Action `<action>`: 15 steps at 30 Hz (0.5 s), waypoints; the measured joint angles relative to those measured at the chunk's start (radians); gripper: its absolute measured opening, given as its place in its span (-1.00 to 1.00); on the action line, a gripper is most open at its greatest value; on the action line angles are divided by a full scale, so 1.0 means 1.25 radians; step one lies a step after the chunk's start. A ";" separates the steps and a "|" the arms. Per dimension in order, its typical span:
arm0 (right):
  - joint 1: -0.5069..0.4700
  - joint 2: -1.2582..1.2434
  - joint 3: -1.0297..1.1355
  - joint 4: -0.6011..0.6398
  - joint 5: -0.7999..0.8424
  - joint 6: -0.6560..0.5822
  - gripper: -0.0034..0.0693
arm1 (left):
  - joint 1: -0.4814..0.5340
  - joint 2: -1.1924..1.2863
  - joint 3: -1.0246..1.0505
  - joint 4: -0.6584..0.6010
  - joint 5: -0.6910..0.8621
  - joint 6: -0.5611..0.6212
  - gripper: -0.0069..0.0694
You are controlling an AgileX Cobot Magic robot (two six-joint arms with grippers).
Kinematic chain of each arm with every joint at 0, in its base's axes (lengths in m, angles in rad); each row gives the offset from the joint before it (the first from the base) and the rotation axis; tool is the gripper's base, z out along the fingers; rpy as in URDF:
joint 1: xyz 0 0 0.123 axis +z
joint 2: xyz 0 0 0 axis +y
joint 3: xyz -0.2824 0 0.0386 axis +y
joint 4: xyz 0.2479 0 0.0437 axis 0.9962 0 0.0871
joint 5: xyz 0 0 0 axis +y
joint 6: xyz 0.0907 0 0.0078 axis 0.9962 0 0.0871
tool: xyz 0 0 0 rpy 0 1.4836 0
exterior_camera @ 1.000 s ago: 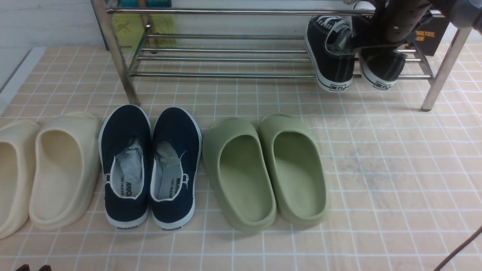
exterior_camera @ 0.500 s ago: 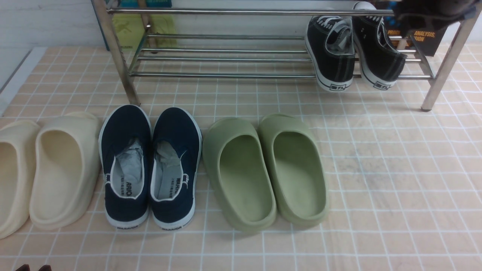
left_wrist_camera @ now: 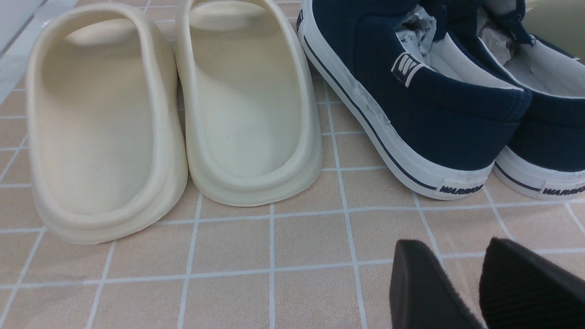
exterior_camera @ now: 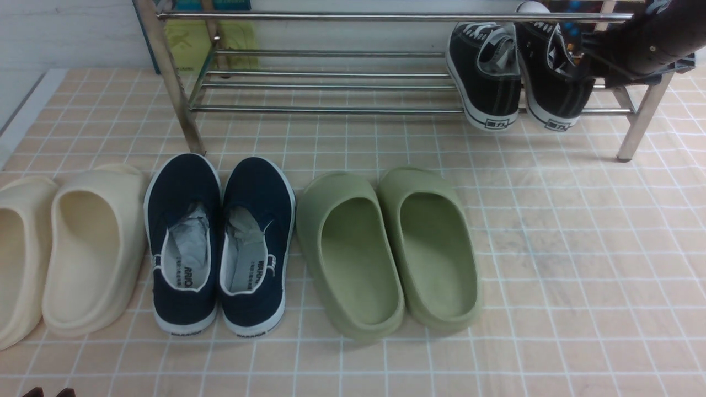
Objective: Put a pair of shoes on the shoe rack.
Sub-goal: Use the right arm to put a shoe into the shoe rack
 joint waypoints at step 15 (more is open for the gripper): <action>0.007 0.037 -0.087 -0.016 0.035 -0.063 -0.89 | 0.000 0.000 0.000 0.000 0.000 0.000 -0.19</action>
